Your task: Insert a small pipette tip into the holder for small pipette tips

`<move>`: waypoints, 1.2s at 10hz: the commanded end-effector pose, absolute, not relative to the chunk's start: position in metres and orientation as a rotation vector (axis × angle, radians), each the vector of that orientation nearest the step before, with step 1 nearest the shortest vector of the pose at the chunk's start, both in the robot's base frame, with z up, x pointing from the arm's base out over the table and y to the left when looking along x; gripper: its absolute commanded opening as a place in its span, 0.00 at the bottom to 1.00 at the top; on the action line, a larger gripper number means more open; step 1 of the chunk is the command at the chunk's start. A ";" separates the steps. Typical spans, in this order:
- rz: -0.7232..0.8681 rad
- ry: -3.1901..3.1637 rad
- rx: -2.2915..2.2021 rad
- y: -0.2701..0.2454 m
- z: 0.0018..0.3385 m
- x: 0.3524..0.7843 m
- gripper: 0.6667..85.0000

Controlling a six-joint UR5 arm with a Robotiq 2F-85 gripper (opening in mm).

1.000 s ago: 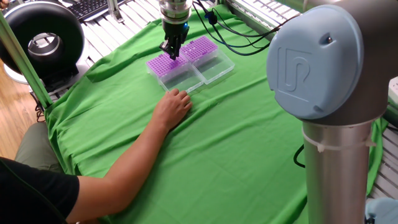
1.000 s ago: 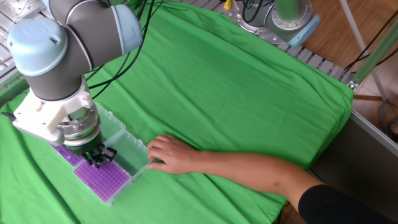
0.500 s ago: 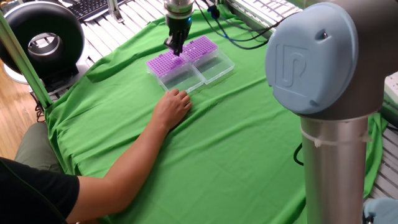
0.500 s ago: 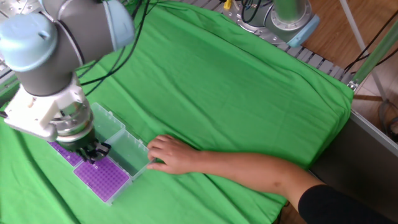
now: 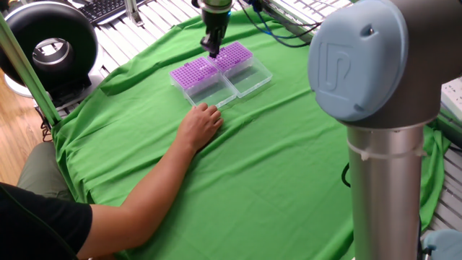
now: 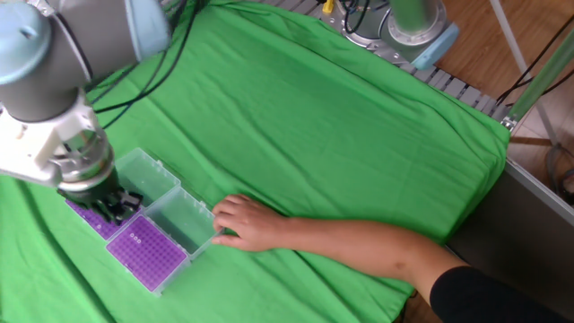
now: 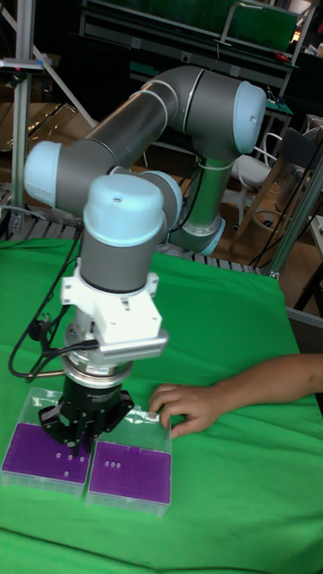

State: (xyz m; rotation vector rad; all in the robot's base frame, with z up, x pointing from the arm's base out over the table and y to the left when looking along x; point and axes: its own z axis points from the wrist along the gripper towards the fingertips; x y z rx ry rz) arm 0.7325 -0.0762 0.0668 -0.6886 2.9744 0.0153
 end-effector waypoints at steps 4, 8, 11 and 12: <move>0.031 2.942 -0.762 -0.102 0.055 0.727 0.25; 0.026 2.927 -0.780 -0.104 0.050 0.731 0.25; 0.032 2.917 -0.781 -0.102 0.047 0.734 0.25; 0.033 2.915 -0.781 -0.102 0.047 0.735 0.25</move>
